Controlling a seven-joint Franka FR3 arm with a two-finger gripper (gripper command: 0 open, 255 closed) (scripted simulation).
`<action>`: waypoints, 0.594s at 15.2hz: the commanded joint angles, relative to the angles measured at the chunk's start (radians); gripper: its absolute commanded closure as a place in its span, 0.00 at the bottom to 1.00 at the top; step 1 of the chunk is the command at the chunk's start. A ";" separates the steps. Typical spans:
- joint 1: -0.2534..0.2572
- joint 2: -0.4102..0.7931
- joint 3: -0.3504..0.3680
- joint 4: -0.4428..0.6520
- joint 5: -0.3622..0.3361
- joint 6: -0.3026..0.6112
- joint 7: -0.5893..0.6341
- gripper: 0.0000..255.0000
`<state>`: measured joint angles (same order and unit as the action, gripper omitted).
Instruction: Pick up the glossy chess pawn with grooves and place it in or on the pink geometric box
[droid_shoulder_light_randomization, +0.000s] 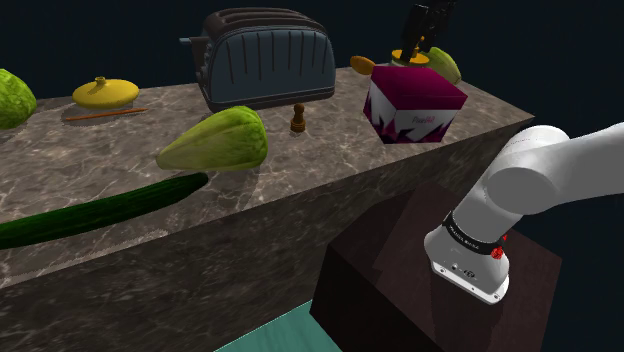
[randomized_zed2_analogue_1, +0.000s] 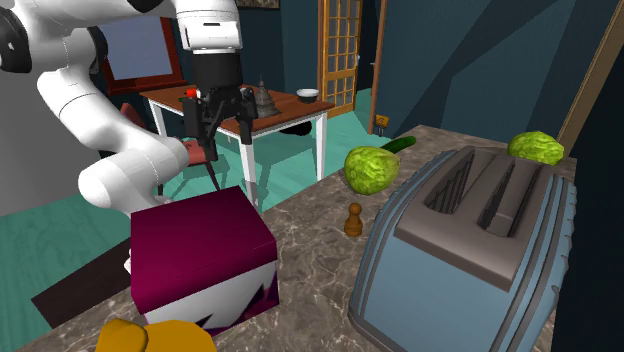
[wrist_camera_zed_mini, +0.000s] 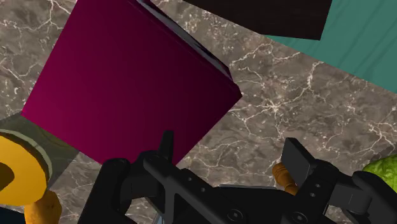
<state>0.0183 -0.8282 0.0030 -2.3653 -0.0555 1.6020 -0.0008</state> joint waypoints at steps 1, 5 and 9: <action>0.000 0.000 0.000 0.000 0.000 0.000 0.000 0.00; 0.019 0.137 0.038 0.029 0.032 0.075 0.040 0.00; 0.035 0.282 0.074 0.077 0.056 0.140 0.076 0.00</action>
<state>0.0497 -0.5845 0.0693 -2.3060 -0.0045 1.7288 0.0676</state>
